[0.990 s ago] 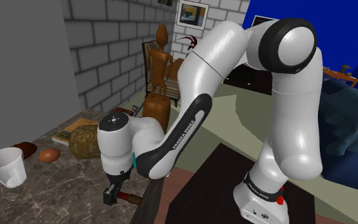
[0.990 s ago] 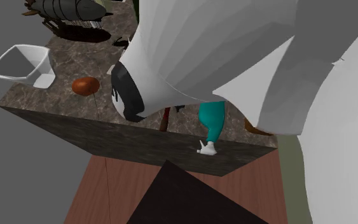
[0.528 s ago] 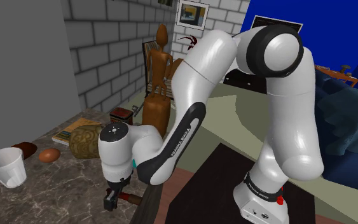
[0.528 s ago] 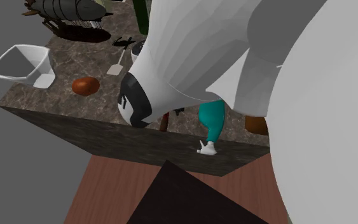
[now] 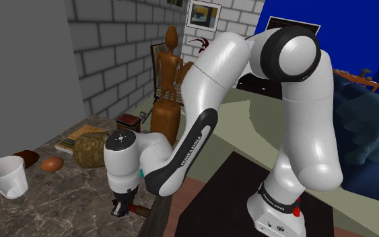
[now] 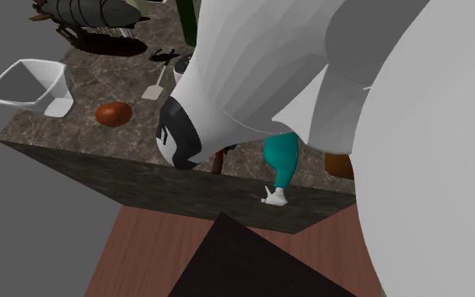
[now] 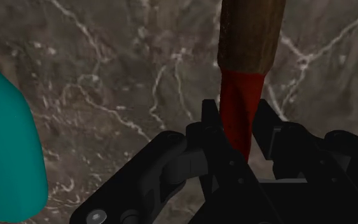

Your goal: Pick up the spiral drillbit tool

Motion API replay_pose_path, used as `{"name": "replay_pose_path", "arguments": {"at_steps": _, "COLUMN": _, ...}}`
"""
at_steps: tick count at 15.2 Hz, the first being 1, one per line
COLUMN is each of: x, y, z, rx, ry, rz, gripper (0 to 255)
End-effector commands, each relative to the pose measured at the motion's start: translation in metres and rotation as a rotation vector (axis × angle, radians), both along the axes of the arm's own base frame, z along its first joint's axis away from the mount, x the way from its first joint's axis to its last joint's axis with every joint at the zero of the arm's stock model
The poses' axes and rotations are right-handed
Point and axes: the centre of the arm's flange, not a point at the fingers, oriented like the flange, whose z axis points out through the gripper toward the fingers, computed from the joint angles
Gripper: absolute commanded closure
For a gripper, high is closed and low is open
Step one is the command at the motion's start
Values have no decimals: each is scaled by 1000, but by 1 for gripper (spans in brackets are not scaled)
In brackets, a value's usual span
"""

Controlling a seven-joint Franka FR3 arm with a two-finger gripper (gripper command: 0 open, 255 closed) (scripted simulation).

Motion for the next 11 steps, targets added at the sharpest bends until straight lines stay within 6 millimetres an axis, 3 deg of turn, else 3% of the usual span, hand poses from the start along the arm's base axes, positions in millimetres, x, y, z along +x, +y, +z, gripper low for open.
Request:
{"name": "replay_pose_path", "arguments": {"at_steps": 1, "x": 0, "y": 0, "z": 0, "rx": -1, "ry": 0, "rz": -1, "gripper": 255}}
{"name": "replay_pose_path", "arguments": {"at_steps": 11, "x": 0, "y": -1, "z": 47, "rx": -1, "ry": 0, "rz": -1, "gripper": 255}}
